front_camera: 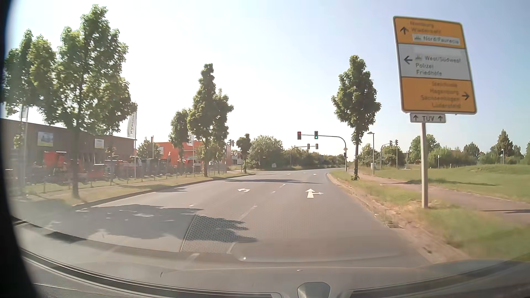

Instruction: Follow the waypoints while adhering to traffic rules and regulations

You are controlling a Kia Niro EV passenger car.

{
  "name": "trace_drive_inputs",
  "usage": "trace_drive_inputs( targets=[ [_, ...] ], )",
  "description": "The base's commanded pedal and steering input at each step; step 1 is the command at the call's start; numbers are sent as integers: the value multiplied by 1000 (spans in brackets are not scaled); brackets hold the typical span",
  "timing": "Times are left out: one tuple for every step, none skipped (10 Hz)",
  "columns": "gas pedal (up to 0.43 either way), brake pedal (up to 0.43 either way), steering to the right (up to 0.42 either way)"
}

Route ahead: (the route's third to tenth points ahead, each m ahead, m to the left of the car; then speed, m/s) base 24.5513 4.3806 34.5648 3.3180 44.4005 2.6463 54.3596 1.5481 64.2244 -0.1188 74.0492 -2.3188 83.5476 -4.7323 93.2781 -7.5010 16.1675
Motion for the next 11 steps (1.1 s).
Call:
trace_drive_inputs(
  targets=[
    [169,6,25],
    [169,6,24],
    [169,6,24],
    [169,6,23],
    [177,6,21],
    [177,6,19],
    [177,6,19],
    [177,6,18],
    [189,6,17],
    [189,6,17],
    [189,6,17]
  ],
)
